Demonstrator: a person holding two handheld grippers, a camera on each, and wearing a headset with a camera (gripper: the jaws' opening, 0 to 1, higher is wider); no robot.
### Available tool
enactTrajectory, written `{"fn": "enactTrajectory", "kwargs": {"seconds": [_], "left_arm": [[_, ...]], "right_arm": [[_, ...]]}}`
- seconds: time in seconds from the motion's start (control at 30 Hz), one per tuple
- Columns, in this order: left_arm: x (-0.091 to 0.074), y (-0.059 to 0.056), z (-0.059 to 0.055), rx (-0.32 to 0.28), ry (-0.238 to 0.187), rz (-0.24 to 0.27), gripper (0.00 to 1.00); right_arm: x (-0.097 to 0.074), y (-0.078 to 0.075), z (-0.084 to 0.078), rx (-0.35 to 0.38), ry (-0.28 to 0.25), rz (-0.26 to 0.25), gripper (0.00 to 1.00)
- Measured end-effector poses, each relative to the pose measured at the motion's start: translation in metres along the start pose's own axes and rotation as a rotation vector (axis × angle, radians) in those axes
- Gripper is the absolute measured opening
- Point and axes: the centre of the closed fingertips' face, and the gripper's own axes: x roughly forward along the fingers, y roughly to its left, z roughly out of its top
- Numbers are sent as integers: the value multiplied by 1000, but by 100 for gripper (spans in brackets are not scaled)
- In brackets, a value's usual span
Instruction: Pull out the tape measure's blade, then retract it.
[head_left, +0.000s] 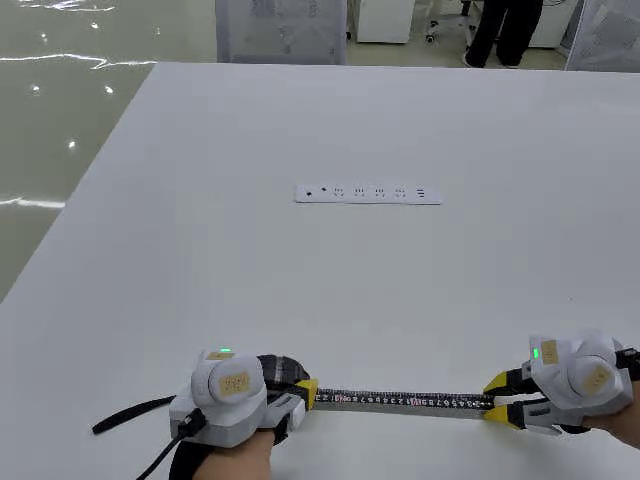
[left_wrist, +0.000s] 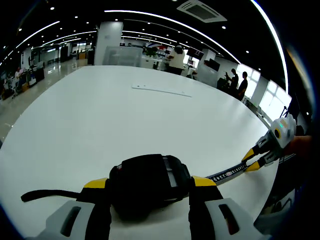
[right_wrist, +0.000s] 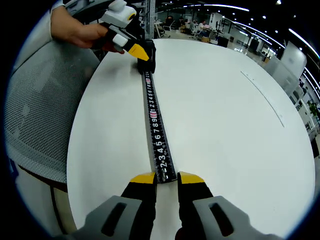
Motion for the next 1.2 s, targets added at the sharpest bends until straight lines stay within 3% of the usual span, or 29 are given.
{"fn": "enactTrajectory", "kwargs": {"seconds": [0.33, 0.9, 1.2], "left_arm": [[-1, 1, -1, 14, 26, 12, 57], [-2, 0, 0, 8, 28, -6, 57], [-1, 0, -1, 5, 31, -12, 57]], "right_arm": [[1, 0, 2, -9, -1, 7, 11], [0, 1, 4, -27, 17, 14, 11], [2, 2, 14, -24, -6, 26, 11]]}}
